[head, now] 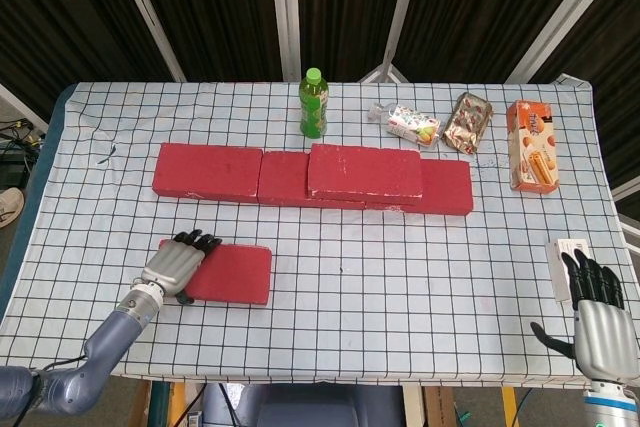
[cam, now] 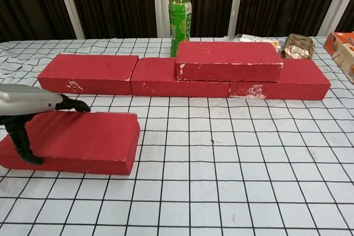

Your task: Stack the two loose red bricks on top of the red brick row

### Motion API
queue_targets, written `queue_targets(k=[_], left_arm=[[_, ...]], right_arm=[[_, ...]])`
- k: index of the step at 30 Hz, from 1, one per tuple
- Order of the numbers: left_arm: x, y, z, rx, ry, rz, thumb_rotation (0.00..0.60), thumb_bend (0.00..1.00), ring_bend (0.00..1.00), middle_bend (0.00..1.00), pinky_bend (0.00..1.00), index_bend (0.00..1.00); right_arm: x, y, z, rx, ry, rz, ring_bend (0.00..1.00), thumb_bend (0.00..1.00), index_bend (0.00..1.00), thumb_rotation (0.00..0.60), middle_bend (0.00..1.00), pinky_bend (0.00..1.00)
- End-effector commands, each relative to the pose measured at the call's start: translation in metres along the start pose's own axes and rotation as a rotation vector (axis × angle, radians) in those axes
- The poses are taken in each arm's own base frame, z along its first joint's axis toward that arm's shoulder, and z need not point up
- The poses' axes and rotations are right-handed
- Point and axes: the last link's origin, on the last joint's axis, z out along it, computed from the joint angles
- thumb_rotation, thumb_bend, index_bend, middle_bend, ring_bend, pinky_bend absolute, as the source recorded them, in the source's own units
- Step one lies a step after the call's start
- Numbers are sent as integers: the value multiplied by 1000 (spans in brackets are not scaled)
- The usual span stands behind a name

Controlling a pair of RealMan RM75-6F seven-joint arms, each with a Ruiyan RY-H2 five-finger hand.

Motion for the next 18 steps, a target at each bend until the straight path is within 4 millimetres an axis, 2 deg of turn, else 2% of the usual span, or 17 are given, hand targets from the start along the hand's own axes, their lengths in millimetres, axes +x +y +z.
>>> queue_targets(k=[1,7,12,14,18], left_arm=[[2,1,0,6,5,12,600,3,58,166,169,48],[8,0,-1,20,27,30,600,74,138,275,222,161],[23,-1,0,26,49,37,600,143,174,329,226,214],[32,-2,1,22,68,31,600,148,175,334,218,236],[65,-6,4,6,113,16,600,148,175,337,213,263]], right_arm=[[0,0,0,1,0,-1,0,193,0,600,0,0],[0,-1,0,2,-2,2,0,193,0,600,0,0],[-1,-1,0,1,-2,2,0,193,0,600,0,0],[-1,-1,0,-1,-3,2,0,193,0,600,0,0],[-3,-1,2,-9,-9,-1,0,193,0,600,0,0]])
